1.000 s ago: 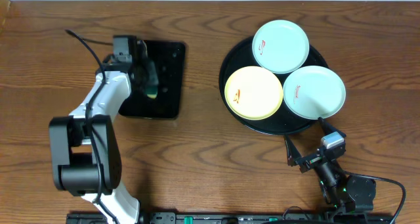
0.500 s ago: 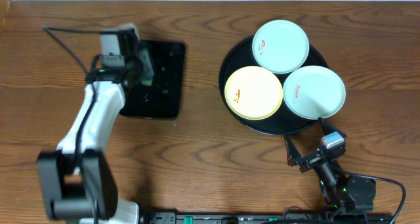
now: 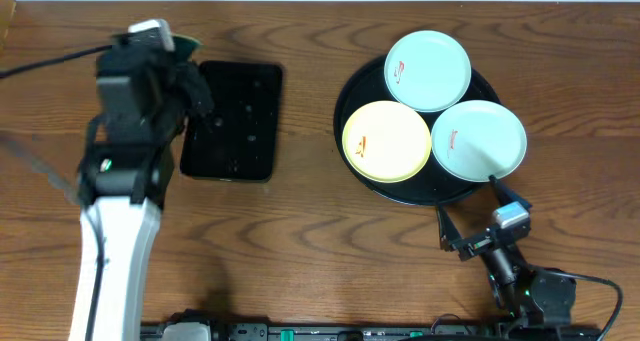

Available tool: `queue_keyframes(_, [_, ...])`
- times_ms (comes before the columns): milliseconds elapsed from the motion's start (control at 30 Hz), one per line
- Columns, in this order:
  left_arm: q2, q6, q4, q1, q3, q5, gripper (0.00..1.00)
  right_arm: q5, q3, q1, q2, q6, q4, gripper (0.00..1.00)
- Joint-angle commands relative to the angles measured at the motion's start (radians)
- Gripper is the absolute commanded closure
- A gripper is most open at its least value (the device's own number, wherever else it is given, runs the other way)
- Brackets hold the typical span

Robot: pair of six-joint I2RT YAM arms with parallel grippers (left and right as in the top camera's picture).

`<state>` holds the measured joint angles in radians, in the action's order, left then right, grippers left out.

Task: Clean dirty plates on tray and stack at the side
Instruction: 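Lift the sponge with the left gripper and carry it toward the yellow plate, then reach the right gripper to the yellow plate rim and grip it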

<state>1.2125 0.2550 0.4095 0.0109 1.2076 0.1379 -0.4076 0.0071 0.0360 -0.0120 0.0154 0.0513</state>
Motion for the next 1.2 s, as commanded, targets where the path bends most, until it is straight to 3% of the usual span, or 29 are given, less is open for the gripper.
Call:
queue_keyframes(0, [0.024,0.136,0.048,-0.014,-0.012,0.071,0.93,-0.144,-0.002,0.006,0.005,0.137,0.069,0.01])
queue_keyframes(100, [0.071,0.222,0.089,-0.064,-0.013,0.186,0.93,-0.265,-0.002,0.006,0.005,0.187,0.237,0.01])
queue_keyframes(200, [0.146,0.222,0.087,-0.155,-0.013,0.246,0.92,-0.325,0.005,0.006,0.005,0.19,0.461,0.01])
queue_keyframes(267, [0.207,0.217,0.072,-0.227,-0.013,0.244,0.92,-0.299,0.051,-0.001,0.003,0.198,0.465,0.01])
queue_keyframes(433, [0.356,0.188,-0.024,-0.356,-0.013,0.22,0.92,-0.275,0.381,-0.072,-0.154,0.034,-0.074,0.01])
queue_keyframes(567, [0.449,0.205,-0.083,-0.382,-0.013,0.218,0.92,-0.28,0.776,-0.133,-0.496,-0.149,-0.56,0.01])
queue_keyframes(667, [0.503,0.203,-0.115,-0.397,-0.013,0.221,0.92,-0.278,1.053,-0.142,-0.752,-0.252,-0.793,0.01])
queue_keyframes(833, [0.556,0.216,-0.185,-0.444,-0.013,0.221,0.92,-0.349,1.371,-0.141,-1.048,-0.166,-0.968,0.01])
queue_keyframes(933, [0.578,0.259,-0.236,-0.485,-0.013,0.216,0.93,-0.363,1.413,-0.135,-1.163,-0.085,-0.906,0.01])
queue_keyframes(1000, [0.594,0.315,-0.262,-0.512,-0.013,0.189,0.92,-0.28,1.415,-0.128,-1.226,0.023,-0.888,0.01])
queue_keyframes(1167, [0.646,0.438,-0.295,-0.569,-0.013,0.056,0.92,0.08,1.421,-0.056,-1.367,0.125,-0.961,0.01])
